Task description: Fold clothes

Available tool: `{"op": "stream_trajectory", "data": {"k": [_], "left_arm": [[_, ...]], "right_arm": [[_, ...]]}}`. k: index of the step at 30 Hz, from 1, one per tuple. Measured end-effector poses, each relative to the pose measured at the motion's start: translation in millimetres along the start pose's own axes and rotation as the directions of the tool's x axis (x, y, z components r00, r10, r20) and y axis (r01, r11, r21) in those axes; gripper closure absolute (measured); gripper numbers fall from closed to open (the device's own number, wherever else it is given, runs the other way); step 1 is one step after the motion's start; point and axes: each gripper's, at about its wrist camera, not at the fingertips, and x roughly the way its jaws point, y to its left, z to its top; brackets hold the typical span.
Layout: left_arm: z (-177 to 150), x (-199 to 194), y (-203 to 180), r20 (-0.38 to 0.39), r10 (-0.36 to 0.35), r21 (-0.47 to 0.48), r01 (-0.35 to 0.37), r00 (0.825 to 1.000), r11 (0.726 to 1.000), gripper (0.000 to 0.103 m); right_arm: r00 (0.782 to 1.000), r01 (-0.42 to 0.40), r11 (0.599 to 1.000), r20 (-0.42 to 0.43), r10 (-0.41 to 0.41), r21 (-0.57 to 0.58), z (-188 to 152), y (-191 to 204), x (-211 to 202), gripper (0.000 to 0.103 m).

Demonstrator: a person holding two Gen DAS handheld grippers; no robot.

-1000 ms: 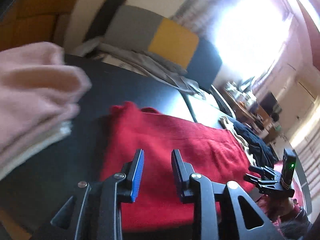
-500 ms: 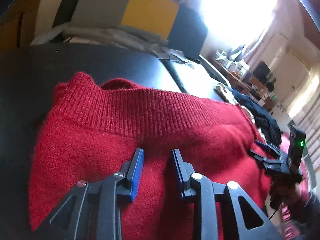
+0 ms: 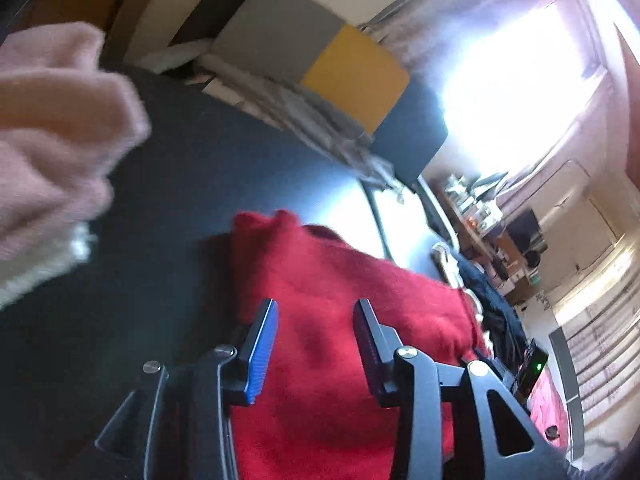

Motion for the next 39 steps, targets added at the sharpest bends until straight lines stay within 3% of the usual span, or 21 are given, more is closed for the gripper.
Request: {"op": "stream_trajectory", "data": {"k": [3, 7, 9, 14, 16, 19, 25, 30, 32, 34, 36, 39], "left_arm": [[8, 13, 17, -0.069, 0.001, -0.027, -0.003, 0.998, 1.0, 0.054], [17, 41, 24, -0.148, -0.039, -0.021, 0.036, 0.988, 0.999, 0.052], [21, 58, 23, -0.187, -0.026, 0.006, 0.028, 0.982, 1.0, 0.05], [26, 81, 17, -0.195, -0.065, 0.053, 0.077, 0.979, 0.996, 0.041], [21, 83, 2, -0.196, 0.013, 0.155, 0.018, 0.981, 0.988, 0.039], [11, 88, -24, -0.184, 0.15, 0.33, -0.083, 0.971, 0.94, 0.036], [10, 88, -28, -0.2, 0.158, 0.332, -0.085, 0.967, 0.939, 0.037], [13, 94, -33, -0.212, 0.145, 0.338, -0.066, 0.966, 0.939, 0.04], [14, 93, -31, -0.204, 0.157, 0.343, -0.08, 0.966, 0.936, 0.05], [20, 91, -27, -0.206, 0.15, 0.312, -0.08, 0.967, 0.947, 0.079], [28, 91, -22, -0.201, 0.161, 0.28, -0.101, 0.966, 0.955, 0.084], [38, 89, -20, -0.19, 0.207, 0.302, -0.143, 0.96, 0.942, 0.087]], "right_arm": [[1.0, 0.002, 1.0, 0.001, -0.002, 0.0, 0, 1, -1, 0.01], [1.0, 0.005, 1.0, -0.001, -0.005, 0.0, 0, 2, -1, 0.009], [1.0, 0.006, 1.0, -0.003, -0.006, 0.0, 0, 2, -1, 0.009], [1.0, 0.004, 1.0, -0.004, -0.004, 0.002, 1, 2, -1, 0.009], [1.0, 0.002, 1.0, -0.002, -0.002, 0.002, 0, 2, -1, 0.008], [1.0, 0.001, 1.0, -0.002, -0.001, 0.003, 1, 2, 0, 0.008], [1.0, 0.006, 1.0, -0.005, -0.006, 0.0, 1, 3, 1, 0.007], [1.0, 0.011, 1.0, -0.006, -0.011, 0.001, 1, 5, 1, 0.006], [1.0, 0.011, 1.0, -0.009, -0.011, 0.003, 2, 5, 1, 0.006], [1.0, 0.007, 1.0, -0.016, -0.007, 0.001, 3, 6, 1, 0.005], [0.999, -0.01, 1.0, -0.03, 0.01, -0.006, 5, 6, 2, 0.001], [0.993, -0.085, 0.995, -0.093, 0.079, -0.053, 15, 6, 2, 0.001]]}}
